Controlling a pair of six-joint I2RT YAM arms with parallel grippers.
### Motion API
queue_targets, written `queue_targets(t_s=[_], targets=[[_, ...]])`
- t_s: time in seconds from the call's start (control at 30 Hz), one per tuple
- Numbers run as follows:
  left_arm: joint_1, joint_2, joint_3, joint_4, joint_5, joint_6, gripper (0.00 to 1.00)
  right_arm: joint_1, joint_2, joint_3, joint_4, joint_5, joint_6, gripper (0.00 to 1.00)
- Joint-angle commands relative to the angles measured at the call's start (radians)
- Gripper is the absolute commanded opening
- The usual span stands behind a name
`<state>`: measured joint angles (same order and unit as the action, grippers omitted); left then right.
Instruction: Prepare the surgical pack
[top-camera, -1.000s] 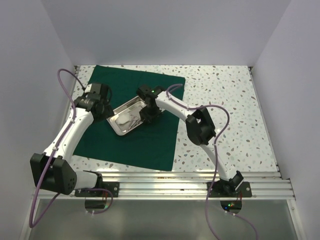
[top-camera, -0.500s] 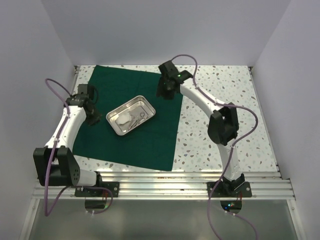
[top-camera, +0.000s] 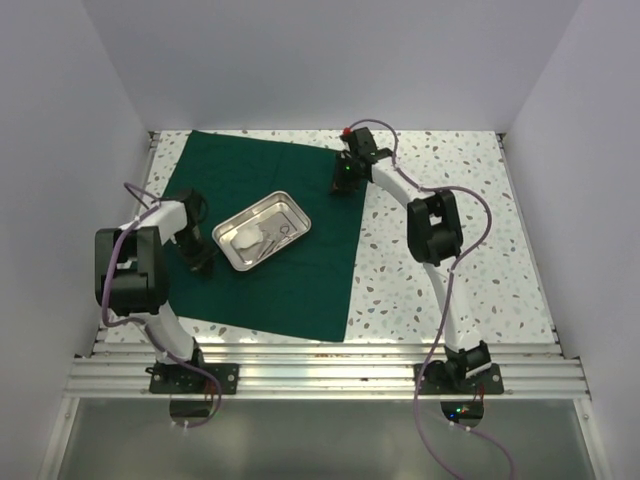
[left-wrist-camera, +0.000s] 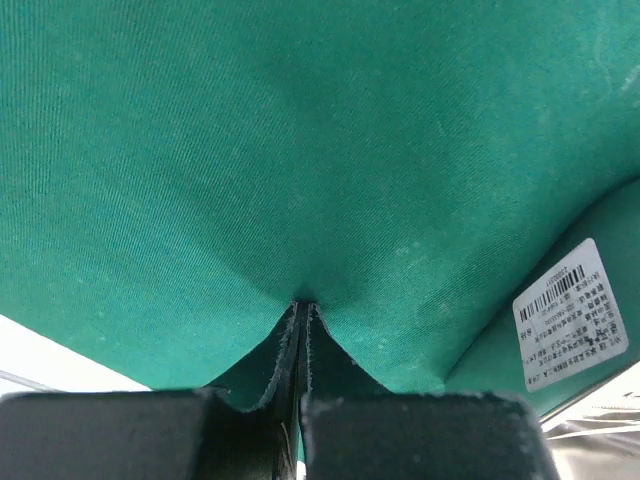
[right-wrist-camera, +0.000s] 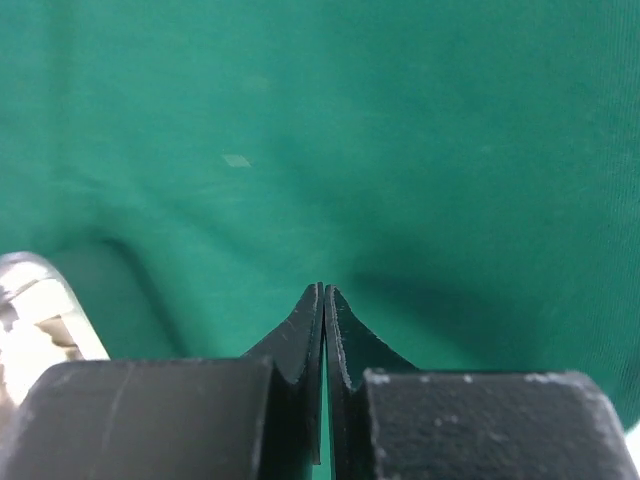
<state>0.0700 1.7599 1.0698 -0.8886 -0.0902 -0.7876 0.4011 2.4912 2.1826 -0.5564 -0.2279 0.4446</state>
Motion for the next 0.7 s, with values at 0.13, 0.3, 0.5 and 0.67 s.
queue_targets(t_s=[0.13,0.3,0.5,0.67], targets=[[0.007,0.139,0.038,0.060,0.029,-0.055,0.02,-0.076,0.002,-0.087,0.006,-0.025,0.009,0.00],[-0.002,0.237,0.100,0.022,0.023,-0.039,0.03,-0.097,-0.086,-0.292,-0.077,0.119,0.041,0.00],[-0.033,0.276,0.186,0.019,0.017,0.022,0.03,-0.183,-0.239,-0.591,-0.071,0.144,0.083,0.00],[-0.102,0.371,0.321,0.011,0.055,0.074,0.03,-0.208,-0.354,-0.736,-0.096,0.131,0.112,0.00]])
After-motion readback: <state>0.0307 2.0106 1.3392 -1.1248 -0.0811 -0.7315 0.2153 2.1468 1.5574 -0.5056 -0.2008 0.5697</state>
